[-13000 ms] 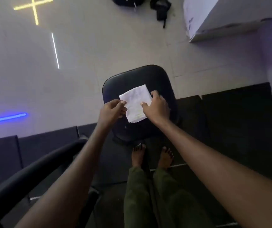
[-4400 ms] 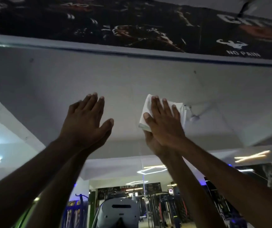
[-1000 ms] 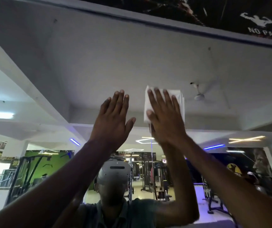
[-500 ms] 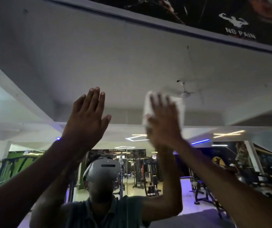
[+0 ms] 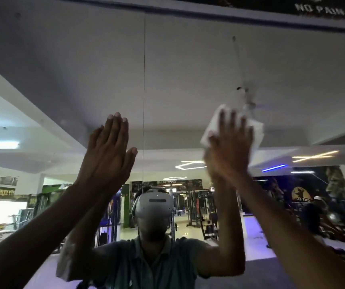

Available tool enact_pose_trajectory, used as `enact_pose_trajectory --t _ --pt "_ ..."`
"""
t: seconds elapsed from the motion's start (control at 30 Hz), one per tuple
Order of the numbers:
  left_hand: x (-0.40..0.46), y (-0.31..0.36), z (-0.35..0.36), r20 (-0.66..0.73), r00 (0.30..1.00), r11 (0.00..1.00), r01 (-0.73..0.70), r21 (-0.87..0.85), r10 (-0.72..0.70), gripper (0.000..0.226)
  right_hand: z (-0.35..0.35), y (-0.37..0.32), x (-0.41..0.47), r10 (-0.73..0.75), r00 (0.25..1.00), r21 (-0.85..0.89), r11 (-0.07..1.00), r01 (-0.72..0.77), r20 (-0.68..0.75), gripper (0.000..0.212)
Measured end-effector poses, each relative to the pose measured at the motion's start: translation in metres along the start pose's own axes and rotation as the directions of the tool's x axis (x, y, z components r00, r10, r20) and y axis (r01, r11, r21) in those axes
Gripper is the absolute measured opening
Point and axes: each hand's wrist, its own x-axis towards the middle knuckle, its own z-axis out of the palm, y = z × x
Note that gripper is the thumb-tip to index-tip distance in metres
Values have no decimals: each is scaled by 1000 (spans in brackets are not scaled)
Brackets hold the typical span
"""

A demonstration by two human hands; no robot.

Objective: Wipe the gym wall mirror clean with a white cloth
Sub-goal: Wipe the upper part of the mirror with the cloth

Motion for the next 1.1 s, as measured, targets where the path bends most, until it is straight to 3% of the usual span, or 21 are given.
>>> enact_pose_trajectory --t 0.07,0.13,0.2,0.27,0.33,0.4,0.47,0.5,0.57,0.63,0.7,0.8,0.93,1.1 --pt "-3 3 3 1 1000 1000 20 -15 -20 72 4 -38 -60 -325 941 57 945 321 96 74" --pt "-2 2 1 8 1000 1000 17 -9 -17 72 -1 -41 -95 -594 790 147 804 576 151 71" --pt "-2 1 -3 19 1000 1000 5 -9 -5 72 2 -9 -75 -675 724 123 738 664 141 70" --pt "-5 0 -6 24 1000 1000 -12 2 12 72 6 23 -36 -518 845 65 855 514 131 79" --pt "-9 -2 -8 33 999 999 -21 24 21 72 4 43 3 -212 973 73 976 205 92 91" --pt "-14 -7 -8 54 998 999 -26 34 24 72 1 41 24 16 996 74 997 -23 83 93" --pt "-18 -8 -8 72 997 999 -40 26 38 72 3 21 24 95 995 65 993 -97 38 91" --pt "-20 -10 -9 78 996 999 -43 20 42 71 5 0 13 64 998 65 996 -66 19 89" --pt "-23 -13 -12 76 996 999 -46 -6 46 71 9 -53 -28 -142 989 81 987 140 26 83" --pt "-23 -11 -14 62 997 998 -42 -41 45 69 15 -95 -76 -388 919 114 919 378 71 79" --pt "-21 -11 -16 54 998 996 -35 -77 40 66 12 -104 -88 -516 851 166 852 497 96 76" --pt "-23 -15 -14 59 997 996 -46 -75 51 65 6 -89 -46 -549 820 160 834 527 163 73" --pt "-27 -18 -8 45 997 996 -56 -67 59 66 3 -109 11 -392 907 70 920 386 157 80" --pt "-25 -19 -5 9 998 996 -56 -75 57 63 11 -117 -66 -426 896 146 902 407 127 74"
